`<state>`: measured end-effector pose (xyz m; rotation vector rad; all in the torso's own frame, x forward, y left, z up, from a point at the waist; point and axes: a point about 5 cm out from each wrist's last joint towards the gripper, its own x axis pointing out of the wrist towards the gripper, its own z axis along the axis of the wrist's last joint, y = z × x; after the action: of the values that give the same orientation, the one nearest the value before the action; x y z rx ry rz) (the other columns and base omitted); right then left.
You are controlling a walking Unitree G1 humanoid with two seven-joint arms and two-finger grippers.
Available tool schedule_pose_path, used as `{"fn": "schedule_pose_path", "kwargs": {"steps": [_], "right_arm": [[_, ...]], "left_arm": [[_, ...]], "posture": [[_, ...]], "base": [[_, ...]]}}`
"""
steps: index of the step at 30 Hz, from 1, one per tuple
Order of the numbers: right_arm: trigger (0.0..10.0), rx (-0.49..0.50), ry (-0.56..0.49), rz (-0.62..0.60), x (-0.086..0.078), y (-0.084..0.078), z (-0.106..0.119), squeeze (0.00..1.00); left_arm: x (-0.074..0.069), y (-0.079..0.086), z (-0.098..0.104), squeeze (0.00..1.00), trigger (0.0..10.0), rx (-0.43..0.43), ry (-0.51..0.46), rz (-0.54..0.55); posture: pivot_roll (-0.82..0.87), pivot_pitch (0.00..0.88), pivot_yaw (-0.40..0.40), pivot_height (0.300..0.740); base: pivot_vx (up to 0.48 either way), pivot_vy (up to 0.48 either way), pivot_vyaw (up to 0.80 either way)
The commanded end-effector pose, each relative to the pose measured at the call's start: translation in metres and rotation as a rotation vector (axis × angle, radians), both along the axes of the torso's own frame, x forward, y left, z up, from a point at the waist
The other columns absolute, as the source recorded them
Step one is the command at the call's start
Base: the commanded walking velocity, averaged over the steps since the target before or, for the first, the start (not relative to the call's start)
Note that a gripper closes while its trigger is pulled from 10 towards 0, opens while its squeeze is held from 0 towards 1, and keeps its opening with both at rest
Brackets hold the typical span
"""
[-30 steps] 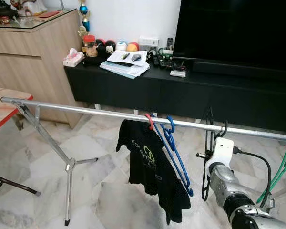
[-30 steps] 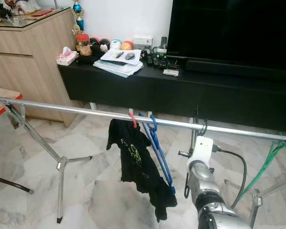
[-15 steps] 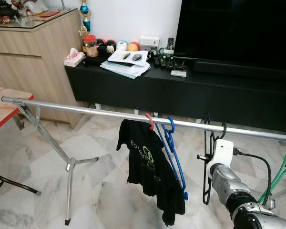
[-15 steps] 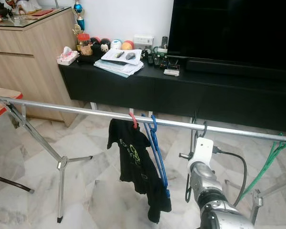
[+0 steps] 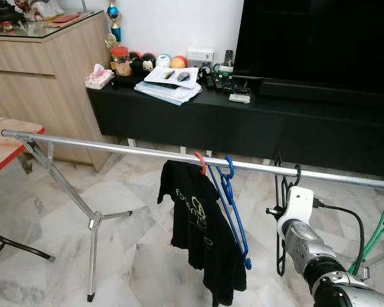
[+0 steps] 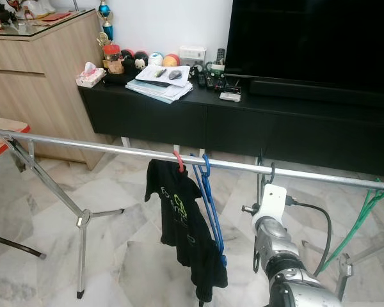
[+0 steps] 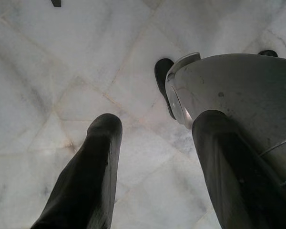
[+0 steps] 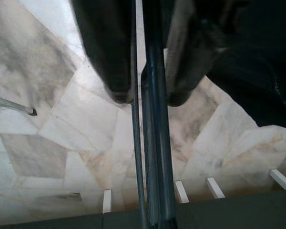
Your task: Hang hanger
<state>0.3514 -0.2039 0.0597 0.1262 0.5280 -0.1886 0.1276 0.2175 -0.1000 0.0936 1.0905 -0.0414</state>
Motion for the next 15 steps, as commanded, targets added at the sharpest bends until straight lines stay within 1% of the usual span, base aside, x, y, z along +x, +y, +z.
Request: {"fn": "schedule_pose_path", "kwargs": {"steps": [1, 2, 3, 15], "right_arm": [[10.0, 0.0, -0.016, 0.004, 0.0016, 0.0012, 0.0023, 0.72], [10.0, 0.0, -0.017, 0.002, 0.0012, 0.0013, 0.0017, 0.76], [10.0, 0.005, -0.017, -0.002, 0.0004, 0.0014, 0.0007, 0.77], [10.0, 0.001, -0.023, -0.005, -0.0031, 0.0018, -0.0041, 0.76]], "left_arm": [[-0.0057, -0.0009, -0.0021, 0.0, 10.0, -0.004, 0.023, -0.007], [-0.0057, -0.0009, -0.0021, 0.0, 10.0, -0.004, 0.023, -0.007], [-0.0056, -0.0009, -0.0021, 0.0, 10.0, -0.004, 0.023, -0.008], [-0.0057, -0.0008, -0.0021, 0.0, 10.0, -0.004, 0.024, -0.011]], "posture": [[-0.06, 0.068, 0.013, 0.74], [-0.06, 0.068, 0.013, 0.74], [-0.06, 0.068, 0.013, 0.74], [-0.06, 0.07, 0.014, 0.74]], "base": [[0.0, 0.0, 0.0], [0.0, 0.0, 0.0], [0.0, 0.0, 0.0], [0.0, 0.0, 0.0]]}}
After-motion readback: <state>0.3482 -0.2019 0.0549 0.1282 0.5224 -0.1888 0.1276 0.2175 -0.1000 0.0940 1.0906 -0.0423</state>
